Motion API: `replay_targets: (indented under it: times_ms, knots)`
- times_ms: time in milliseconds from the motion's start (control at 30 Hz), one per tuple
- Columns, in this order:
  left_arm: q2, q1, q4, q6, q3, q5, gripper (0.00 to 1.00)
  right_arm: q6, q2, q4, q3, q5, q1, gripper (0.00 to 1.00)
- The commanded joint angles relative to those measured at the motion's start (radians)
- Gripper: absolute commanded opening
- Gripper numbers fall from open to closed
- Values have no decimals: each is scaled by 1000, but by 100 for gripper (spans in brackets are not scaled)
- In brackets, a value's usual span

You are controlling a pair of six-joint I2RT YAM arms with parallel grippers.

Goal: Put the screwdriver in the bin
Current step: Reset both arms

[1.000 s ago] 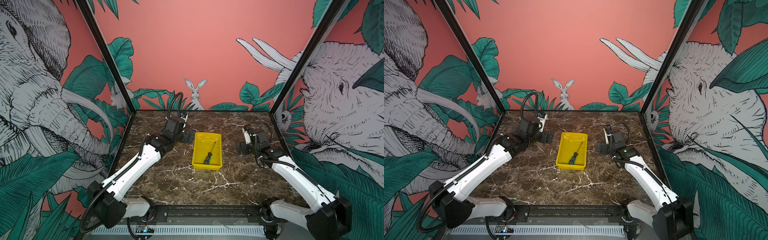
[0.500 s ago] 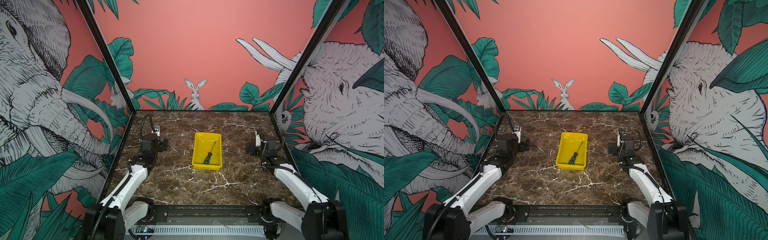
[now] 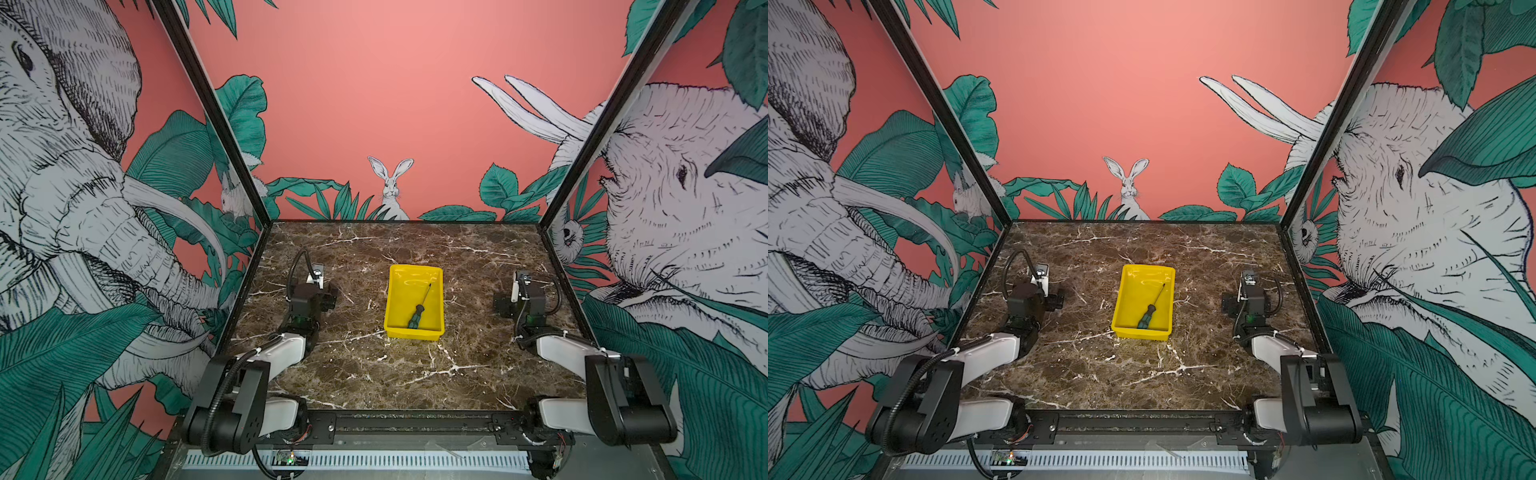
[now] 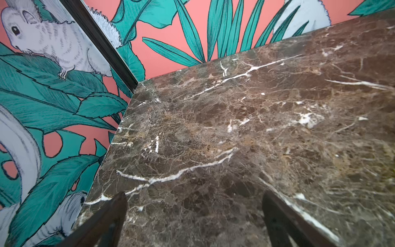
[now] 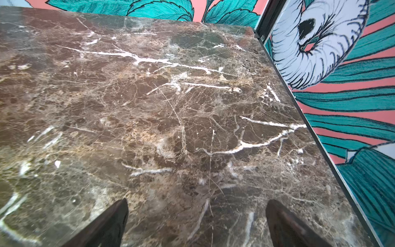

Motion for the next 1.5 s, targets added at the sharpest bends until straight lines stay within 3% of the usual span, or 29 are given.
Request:
replay_targets:
  times_ms: [0, 200, 267, 333, 433, 500, 600, 933, 1067, 1233, 1467]
  knots:
    - [49, 17, 163, 6, -25, 28, 99, -20, 22, 159, 0, 18, -6, 99]
    - [180, 33, 251, 1, -1, 65, 99, -32, 151, 410, -49, 17, -19, 99]
    - [168, 56, 188, -23, 16, 97, 99, -39, 216, 530, -67, 19, -20, 99]
    - [184, 96, 209, -43, 11, 180, 99, -26, 188, 445, -54, 25, -22, 99]
    - [255, 124, 317, -53, 1, 237, 100, -48, 200, 462, -48, -29, -21, 99]
    - [228, 126, 217, -54, 19, 258, 100, -62, 204, 457, -42, -70, -21, 99]
    - [247, 142, 249, -60, 21, 294, 100, -62, 205, 425, -26, -75, -22, 99]
    - [237, 148, 210, -64, 31, 302, 100, -62, 203, 445, -37, -60, -21, 99]
    - [235, 148, 210, -64, 31, 303, 100, -84, 202, 458, -43, -116, -20, 99]
    - [236, 149, 209, -64, 31, 302, 100, -52, 201, 467, -50, -30, -19, 99]
    - [236, 148, 209, -64, 31, 302, 100, -60, 203, 429, -28, -62, -20, 99]
